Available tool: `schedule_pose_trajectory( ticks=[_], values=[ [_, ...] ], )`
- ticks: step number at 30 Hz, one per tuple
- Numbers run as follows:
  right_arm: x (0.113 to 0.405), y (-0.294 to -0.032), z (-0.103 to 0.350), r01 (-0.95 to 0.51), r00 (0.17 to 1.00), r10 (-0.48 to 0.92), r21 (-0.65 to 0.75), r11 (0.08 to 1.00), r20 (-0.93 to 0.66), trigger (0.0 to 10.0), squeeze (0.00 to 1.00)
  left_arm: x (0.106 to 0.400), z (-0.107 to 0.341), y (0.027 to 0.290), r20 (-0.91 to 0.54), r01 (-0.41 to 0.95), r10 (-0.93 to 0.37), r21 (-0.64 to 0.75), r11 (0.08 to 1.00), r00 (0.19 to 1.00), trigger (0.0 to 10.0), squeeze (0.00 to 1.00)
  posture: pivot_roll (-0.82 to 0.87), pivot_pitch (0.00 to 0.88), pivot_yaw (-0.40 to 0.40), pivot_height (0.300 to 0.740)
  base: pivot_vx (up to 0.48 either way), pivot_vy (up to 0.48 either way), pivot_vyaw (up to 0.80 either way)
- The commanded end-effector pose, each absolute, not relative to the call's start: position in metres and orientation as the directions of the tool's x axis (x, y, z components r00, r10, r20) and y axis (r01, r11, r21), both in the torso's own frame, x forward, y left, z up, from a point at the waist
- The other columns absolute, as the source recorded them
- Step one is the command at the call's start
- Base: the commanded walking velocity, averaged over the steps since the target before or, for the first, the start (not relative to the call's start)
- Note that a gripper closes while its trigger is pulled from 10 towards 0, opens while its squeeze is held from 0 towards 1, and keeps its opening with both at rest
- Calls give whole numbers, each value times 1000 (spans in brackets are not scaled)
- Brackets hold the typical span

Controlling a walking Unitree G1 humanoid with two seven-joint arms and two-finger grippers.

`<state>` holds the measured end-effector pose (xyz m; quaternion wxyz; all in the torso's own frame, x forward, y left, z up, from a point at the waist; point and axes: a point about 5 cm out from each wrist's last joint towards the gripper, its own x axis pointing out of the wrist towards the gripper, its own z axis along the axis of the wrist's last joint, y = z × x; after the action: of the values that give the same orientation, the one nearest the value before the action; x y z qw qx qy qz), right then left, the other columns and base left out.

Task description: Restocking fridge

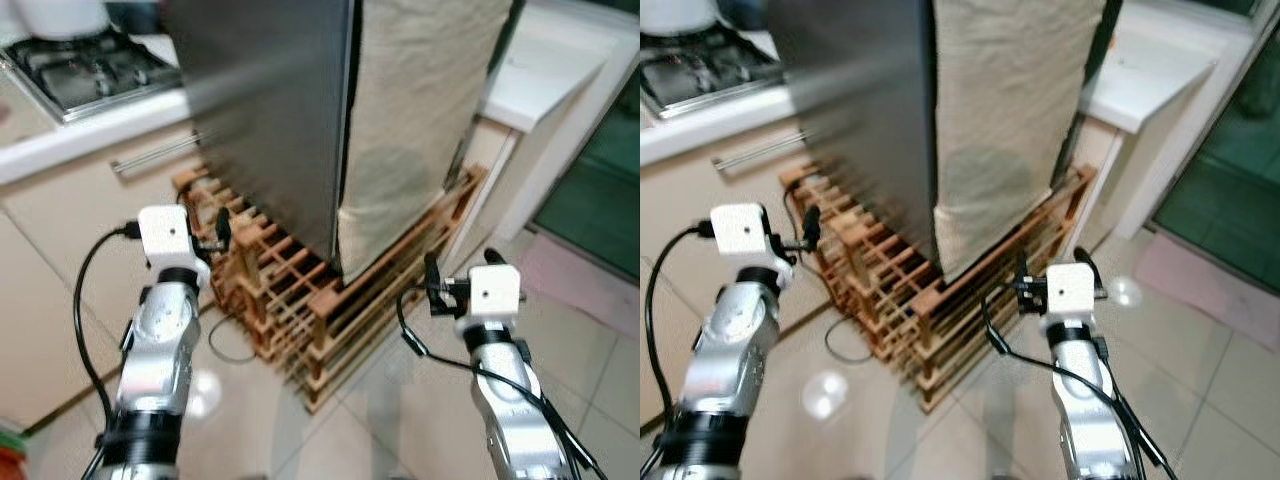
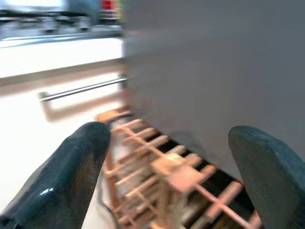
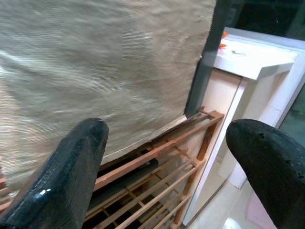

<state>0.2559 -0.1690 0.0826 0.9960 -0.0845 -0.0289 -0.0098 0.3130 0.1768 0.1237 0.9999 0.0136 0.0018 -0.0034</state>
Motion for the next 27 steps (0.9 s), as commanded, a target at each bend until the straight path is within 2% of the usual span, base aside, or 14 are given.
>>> schedule_pose_trajectory(
  ticks=[1,2,3,7,10,14,27],
  values=[
    [256,-174,82,37,998,-28,-159,987,57,10000,0,319,130,153,-4,139,-139,41,989,990,10000,0,-107,0,10,740,0,0,0],
    [257,-174,82,39,998,-30,-157,987,57,10000,0,322,138,127,-10,311,-310,18,950,951,10000,0,-104,0,11,740,0,0,0],
    [258,-174,82,41,998,-33,-155,987,57,10000,0,322,144,114,6,377,-377,-5,926,926,10000,0,-105,0,11,740,0,0,0],
    [260,-174,84,49,997,-41,-145,988,61,10000,0,325,158,81,33,515,-515,5,857,857,10000,0,-112,0,13,740,0,0,0],
    [259,-176,84,53,997,-44,-143,988,63,10000,0,328,164,71,46,545,-545,4,838,837,10000,0,-117,0,15,740,0,0,0],
    [241,-188,71,66,998,-65,-164,984,14,10000,0,342,187,57,96,573,-569,-24,819,817,10000,0,-140,0,21,740,0,0,0],
    [238,-192,71,103,995,-102,-161,982,14,10000,0,361,196,43,84,575,-572,-19,818,816,10000,0,-159,0,33,740,0,0,0]
  ],
)
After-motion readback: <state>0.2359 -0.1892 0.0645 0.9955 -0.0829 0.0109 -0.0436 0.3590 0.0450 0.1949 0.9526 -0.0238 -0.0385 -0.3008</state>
